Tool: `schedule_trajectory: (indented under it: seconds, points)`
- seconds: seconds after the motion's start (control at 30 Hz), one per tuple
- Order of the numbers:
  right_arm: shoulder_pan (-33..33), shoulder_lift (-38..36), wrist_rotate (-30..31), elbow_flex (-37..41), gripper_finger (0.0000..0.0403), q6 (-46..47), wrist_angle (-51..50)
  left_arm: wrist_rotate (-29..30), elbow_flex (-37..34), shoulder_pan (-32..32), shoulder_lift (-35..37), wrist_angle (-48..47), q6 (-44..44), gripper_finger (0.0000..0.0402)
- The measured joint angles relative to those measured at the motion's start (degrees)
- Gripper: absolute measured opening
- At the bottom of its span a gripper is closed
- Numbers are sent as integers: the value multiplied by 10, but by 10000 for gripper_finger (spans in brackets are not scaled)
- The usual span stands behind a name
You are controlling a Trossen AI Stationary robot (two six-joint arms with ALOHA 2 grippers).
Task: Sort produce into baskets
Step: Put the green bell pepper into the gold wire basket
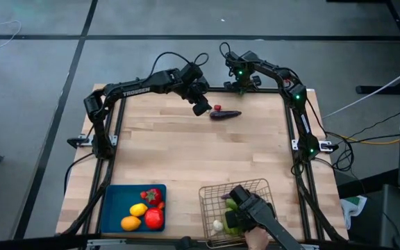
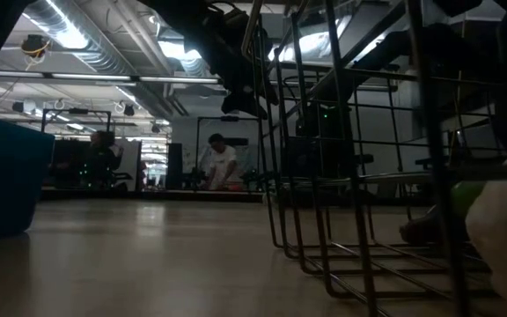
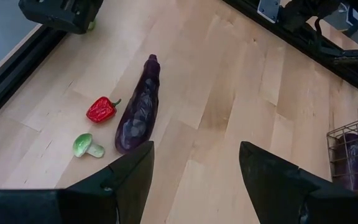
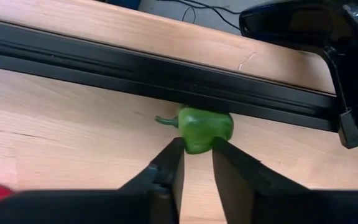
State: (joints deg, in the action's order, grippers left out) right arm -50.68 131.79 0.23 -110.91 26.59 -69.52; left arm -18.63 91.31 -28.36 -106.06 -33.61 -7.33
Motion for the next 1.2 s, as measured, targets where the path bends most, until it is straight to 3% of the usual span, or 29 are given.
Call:
schedule_trajectory:
  seconds: [0.27,0.53,0.67,1.0,1.2]
  points:
    - [0,0,0,0,55,-3,2,0,0,0,0,0,0,233]
    - [0,0,1,0,59,-16,3,0,0,0,0,0,1,233]
    - [0,0,2,0,80,-16,4,0,0,0,0,0,1,233]
    - [-1,0,2,0,177,-15,6,0,0,0,0,0,2,233]
    - [0,0,-2,0,195,-15,5,0,0,0,0,0,3,233]
